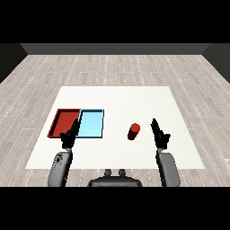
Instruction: Pick the red can and put it in the red box
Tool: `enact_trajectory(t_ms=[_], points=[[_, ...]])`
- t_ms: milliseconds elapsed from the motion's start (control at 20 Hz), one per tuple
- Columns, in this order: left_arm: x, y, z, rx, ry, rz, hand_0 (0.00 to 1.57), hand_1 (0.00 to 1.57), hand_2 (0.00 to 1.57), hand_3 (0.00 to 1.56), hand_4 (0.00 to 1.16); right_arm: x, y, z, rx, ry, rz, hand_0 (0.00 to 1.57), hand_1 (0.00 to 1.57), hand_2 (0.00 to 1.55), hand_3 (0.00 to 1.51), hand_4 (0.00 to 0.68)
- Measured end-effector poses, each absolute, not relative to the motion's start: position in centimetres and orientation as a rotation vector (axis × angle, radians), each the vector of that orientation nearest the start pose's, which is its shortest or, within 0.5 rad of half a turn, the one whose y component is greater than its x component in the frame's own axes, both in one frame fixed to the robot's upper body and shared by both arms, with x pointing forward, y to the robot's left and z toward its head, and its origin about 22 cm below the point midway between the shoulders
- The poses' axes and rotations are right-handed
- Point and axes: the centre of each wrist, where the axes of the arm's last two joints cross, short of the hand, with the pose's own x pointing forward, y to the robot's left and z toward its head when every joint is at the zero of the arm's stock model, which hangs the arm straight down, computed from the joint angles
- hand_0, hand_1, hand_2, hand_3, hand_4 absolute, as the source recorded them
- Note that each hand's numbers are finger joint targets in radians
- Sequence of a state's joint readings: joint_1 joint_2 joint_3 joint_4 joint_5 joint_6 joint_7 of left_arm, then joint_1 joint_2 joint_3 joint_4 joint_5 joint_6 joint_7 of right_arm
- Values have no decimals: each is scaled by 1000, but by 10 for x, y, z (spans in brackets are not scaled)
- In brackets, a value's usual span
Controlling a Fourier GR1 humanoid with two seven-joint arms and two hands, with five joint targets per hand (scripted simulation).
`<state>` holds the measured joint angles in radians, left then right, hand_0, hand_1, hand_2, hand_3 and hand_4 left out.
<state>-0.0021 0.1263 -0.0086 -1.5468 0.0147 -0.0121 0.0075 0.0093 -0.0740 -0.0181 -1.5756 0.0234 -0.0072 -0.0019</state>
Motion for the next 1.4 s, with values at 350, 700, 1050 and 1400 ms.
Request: enact_trajectory(t_ms=[350, 700, 1050, 1400], points=[[246, 247, 10, 42, -1655, -88, 0, 0, 0, 0, 0, 216, -313, 13, -64, -1654, 50, 0, 0, 0, 0, 0], [238, 243, 17, -21, -1978, -25, 0, 0, 0, 0, 0, 197, -347, 20, 54, -1872, 48, 0, 0, 0, 0, 0], [240, 251, 7, -56, -2034, -5, 0, 0, 0, 0, 0, 186, -356, 8, 70, -1913, 55, 0, 0, 0, 0, 0], [241, 257, 14, -73, -2050, 0, 0, 0, 0, 0, 0, 193, -362, 9, 81, -1911, 48, 0, 0, 0, 0, 0]])
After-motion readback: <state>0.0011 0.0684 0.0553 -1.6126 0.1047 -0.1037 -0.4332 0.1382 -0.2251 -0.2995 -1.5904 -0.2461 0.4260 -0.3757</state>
